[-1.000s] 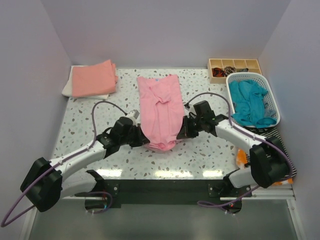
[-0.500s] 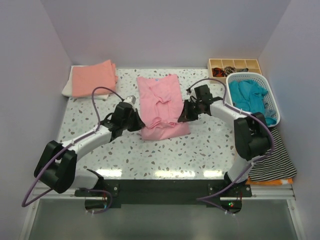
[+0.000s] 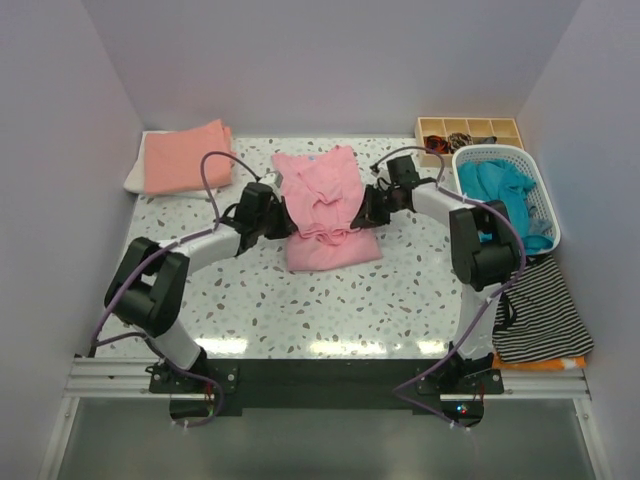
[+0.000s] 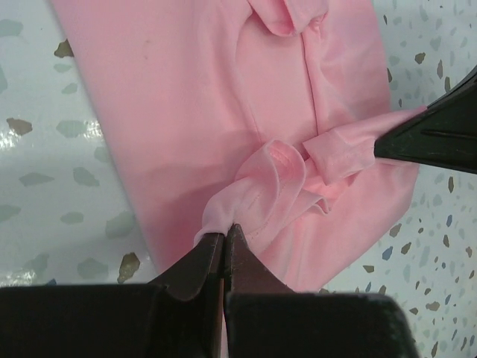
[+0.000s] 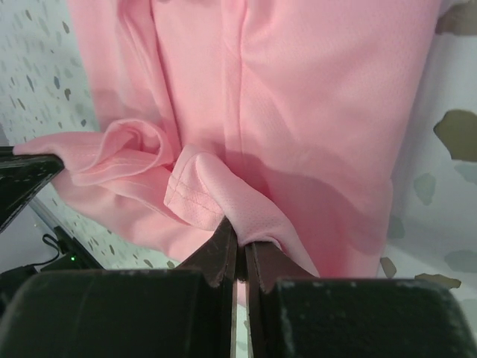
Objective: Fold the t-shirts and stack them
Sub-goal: Fold the folded rectangular tshirt in 1/3 of the way
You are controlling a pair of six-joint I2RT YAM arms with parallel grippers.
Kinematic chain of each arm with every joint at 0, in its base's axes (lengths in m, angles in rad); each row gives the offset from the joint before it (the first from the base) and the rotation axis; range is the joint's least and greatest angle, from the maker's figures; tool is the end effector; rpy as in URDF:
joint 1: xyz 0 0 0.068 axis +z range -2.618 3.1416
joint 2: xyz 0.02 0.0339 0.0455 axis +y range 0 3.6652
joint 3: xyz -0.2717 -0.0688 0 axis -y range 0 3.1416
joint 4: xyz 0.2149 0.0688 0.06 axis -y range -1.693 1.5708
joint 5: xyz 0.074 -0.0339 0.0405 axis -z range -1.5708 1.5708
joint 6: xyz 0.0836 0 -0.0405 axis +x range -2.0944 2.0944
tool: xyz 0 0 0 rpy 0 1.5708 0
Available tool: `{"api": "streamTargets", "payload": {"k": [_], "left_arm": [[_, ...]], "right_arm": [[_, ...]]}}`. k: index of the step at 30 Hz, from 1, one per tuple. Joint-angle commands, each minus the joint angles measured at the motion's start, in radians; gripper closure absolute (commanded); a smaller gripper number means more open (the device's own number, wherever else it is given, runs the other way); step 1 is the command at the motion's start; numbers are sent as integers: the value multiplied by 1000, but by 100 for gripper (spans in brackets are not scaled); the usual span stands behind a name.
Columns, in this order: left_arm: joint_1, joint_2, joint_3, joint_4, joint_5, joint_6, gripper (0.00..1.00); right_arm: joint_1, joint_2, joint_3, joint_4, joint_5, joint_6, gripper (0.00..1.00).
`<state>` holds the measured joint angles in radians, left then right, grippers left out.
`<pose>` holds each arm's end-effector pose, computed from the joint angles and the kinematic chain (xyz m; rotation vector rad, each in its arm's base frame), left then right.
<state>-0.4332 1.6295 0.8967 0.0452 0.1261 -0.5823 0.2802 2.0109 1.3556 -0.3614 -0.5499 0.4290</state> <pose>0.3197 -0.1594 0.1860 -0.1048 2.3415 -0.6677 0.3907 0.1579 0.1524 -0.0150 2.6589 0.9629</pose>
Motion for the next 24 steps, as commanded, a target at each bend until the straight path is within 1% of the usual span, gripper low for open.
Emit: {"api": "streamTargets", "payload": {"k": [1, 2, 4, 5, 6, 7, 8, 9, 11, 12, 14, 17, 18, 20, 21, 22, 24], "left_arm": [[25, 52, 74, 102, 38, 50, 100], [28, 73, 83, 104, 38, 50, 100], [43, 96, 97, 99, 35, 56, 100], [53, 114, 111, 84, 24, 59, 94], [74, 119, 111, 76, 11, 58, 89], [88, 121, 105, 88, 10, 58, 72], [118, 116, 91, 100, 10, 59, 63], [132, 112, 91, 108, 7, 61, 49], [161, 98, 100, 117, 15, 76, 41], [165, 95, 111, 105, 9, 87, 37], [166, 83, 157, 76, 3, 116, 36], [166, 53, 179, 62, 64, 124, 35], [165, 43, 177, 67, 120, 118, 35], [156, 14, 151, 87, 188, 93, 35], [151, 4, 145, 96, 251, 85, 35], [145, -2, 139, 97, 277, 69, 36], [126, -17, 117, 94, 337, 40, 37]], "right_arm": [[-16, 18, 89, 21, -51, 8, 94], [-16, 23, 108, 21, -51, 13, 81], [-22, 26, 117, 27, -38, 20, 60], [-27, 22, 126, 36, -29, 27, 54], [-32, 12, 125, 45, -16, 28, 51], [-36, -1, 122, 53, 5, 28, 49], [-36, -30, 123, 42, 74, 11, 48], [-39, -50, 125, 36, 108, -5, 46], [-38, -98, 122, 32, 162, -41, 41], [-39, -110, 122, 29, 157, -50, 41], [-39, -133, 108, 33, 148, -61, 40], [-36, -166, 67, 33, 114, -44, 40], [-35, -173, 59, 32, 87, -42, 40], [-32, -172, 42, 18, 64, -38, 40], [-26, -170, 40, 9, 55, -38, 40], [-21, -164, 39, 3, 21, -42, 40], [3, -156, 40, -19, 11, -44, 40]]}}
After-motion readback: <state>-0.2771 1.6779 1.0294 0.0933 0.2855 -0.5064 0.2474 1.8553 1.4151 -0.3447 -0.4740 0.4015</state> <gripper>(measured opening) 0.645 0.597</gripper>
